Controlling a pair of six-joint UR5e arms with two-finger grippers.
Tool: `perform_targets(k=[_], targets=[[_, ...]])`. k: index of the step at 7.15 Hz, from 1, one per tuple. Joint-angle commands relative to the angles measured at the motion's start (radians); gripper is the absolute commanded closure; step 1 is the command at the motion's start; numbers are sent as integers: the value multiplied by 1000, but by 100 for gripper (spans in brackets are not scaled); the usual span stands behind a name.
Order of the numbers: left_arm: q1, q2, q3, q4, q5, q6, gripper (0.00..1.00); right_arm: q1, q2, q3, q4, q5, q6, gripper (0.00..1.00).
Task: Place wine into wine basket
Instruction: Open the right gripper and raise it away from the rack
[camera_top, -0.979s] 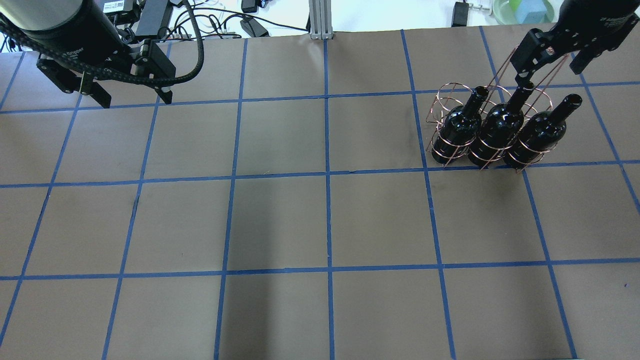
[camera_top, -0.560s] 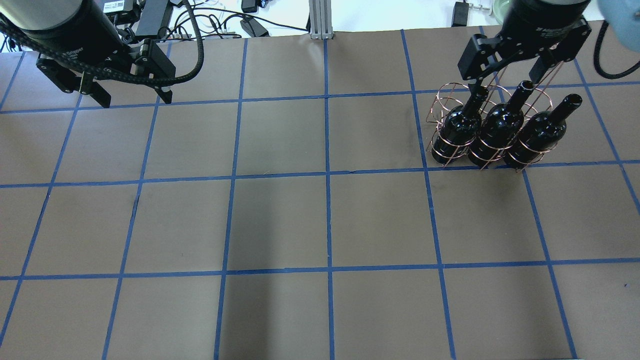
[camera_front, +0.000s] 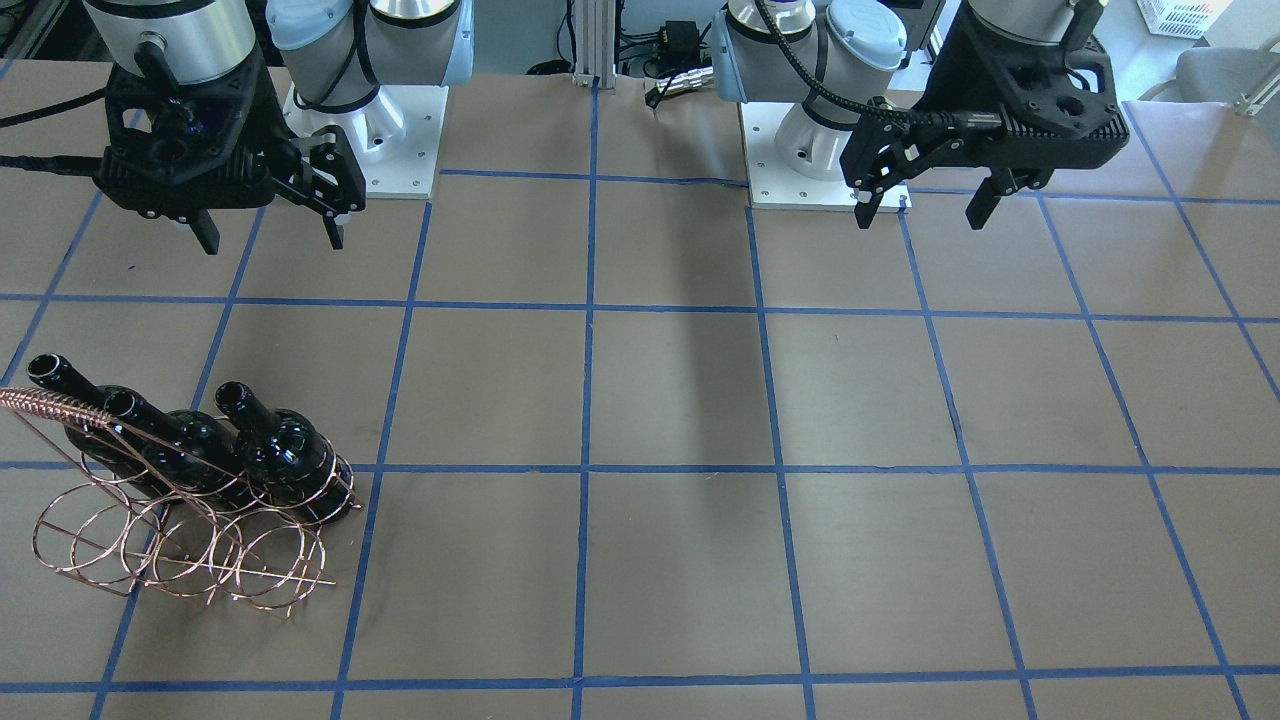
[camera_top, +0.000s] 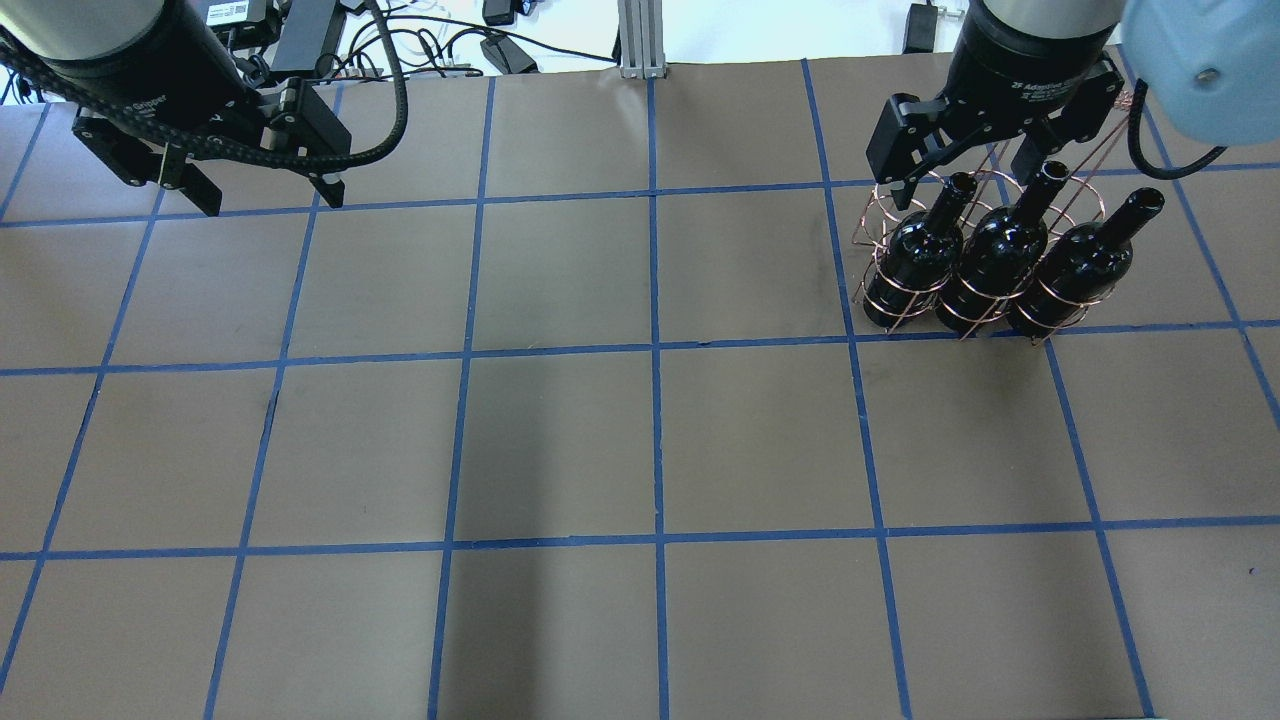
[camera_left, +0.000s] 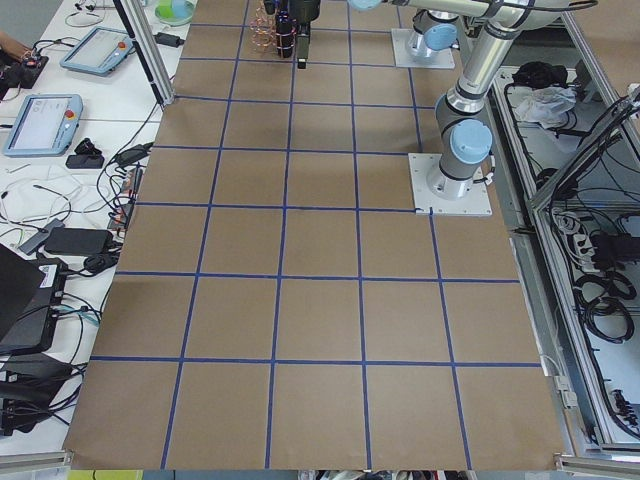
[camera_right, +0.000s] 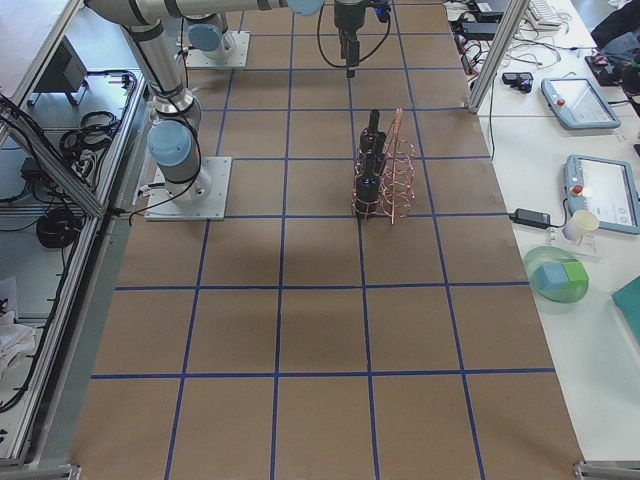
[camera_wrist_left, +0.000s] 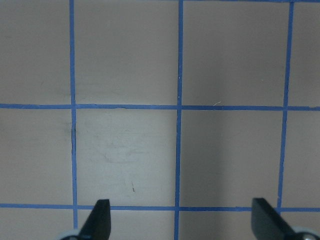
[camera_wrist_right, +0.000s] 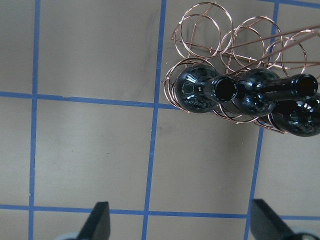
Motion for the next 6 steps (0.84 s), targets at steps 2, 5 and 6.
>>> perform_targets(k=[2,5,6], targets=[[0,0,0,0,0,0,0,-1,4,0,-42,77,-27,0],[0,0,0,0,0,2,0,-2,7,2,-41,74,51,0],[0,0,0,0,0,0,0,-2,7,0,-44,68,51,0]])
